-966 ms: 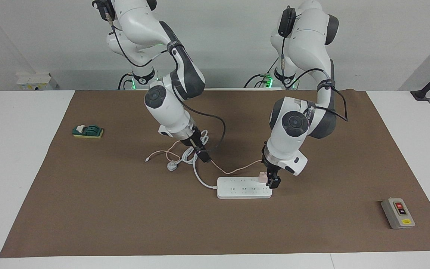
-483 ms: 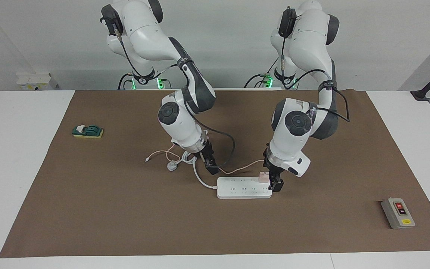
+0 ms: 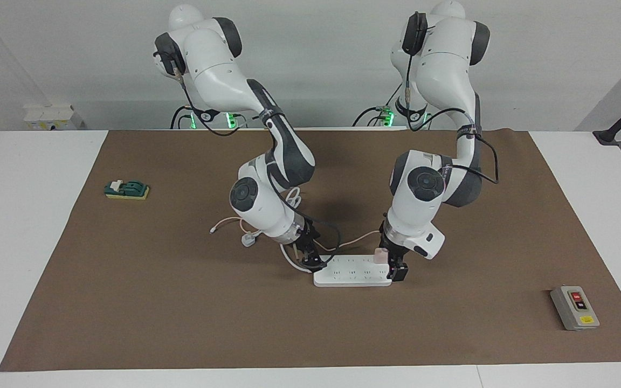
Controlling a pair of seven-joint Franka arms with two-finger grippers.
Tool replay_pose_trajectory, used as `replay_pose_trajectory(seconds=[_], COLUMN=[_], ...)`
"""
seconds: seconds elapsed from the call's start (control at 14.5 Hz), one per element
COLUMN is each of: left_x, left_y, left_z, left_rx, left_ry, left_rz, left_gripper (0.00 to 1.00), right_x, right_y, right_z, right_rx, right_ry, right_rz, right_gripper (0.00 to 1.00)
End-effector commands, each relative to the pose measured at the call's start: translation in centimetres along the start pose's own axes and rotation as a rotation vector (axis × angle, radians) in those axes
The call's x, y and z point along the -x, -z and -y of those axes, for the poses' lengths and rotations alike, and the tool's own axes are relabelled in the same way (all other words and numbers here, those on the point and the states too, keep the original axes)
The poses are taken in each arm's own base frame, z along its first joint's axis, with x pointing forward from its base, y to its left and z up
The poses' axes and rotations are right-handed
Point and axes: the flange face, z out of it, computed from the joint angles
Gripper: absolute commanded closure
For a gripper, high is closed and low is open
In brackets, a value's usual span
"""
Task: Unplug charger and place it aside
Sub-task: 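Grasp the pink charger with the left gripper while the right gripper holds the strip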
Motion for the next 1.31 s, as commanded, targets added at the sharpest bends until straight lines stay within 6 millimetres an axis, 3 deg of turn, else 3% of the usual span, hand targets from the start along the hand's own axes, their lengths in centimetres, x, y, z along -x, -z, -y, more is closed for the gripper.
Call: replay_pose_trajectory(seconds=[0.0, 0.14, 0.21, 0.28, 0.34, 0.9, 0.97, 1.1, 1.24], left_x=[-0.1, 0.1, 0.1, 0.3, 0.3, 0.2, 0.3, 0.3, 0.3], left_y=[0.2, -0.3, -0.4, -0.4, -0.5, -0.5, -0.4, -0.4, -0.4], left_z=[0.4, 0.6, 0.7, 0.9, 0.9, 0.9, 0.9, 0.9, 0.9], left_rx=[0.016, 0.021, 0.029, 0.029, 0.029, 0.031, 0.033, 0.033, 0.035], left_ry=[0.006, -0.008, -0.017, -0.026, -0.026, -0.033, -0.035, -0.035, -0.036], left_rz=[-0.016, -0.025, -0.031, -0.032, -0.032, -0.036, -0.035, -0.035, -0.036], left_gripper=[0.41, 0.59, 0.72, 0.91, 1.0, 1.0, 1.0, 1.0, 1.0], right_x=[-0.7, -1.2, -1.3, -1.4, -1.4, -2.2, -2.3, -2.3, -2.3], right_y=[-0.6, -1.2, -1.5, -1.6, -1.7, -2.6, -2.7, -2.9, -3.0], right_z=[1.8, 2.0, 2.0, 1.9, 1.9, 2.5, 2.5, 2.5, 2.4], right_rx=[0.0, -0.009, -0.009, -0.006, -0.005, -0.024, -0.036, -0.039, -0.038], right_ry=[-0.016, -0.013, -0.012, -0.014, -0.013, 0.018, 0.017, 0.018, 0.02], right_rz=[0.009, -0.006, -0.008, -0.008, -0.009, -0.04, -0.043, -0.043, -0.043], right_gripper=[0.0, 0.0, 0.0, 0.0, 0.0, 0.0, 0.11, 0.46, 0.62])
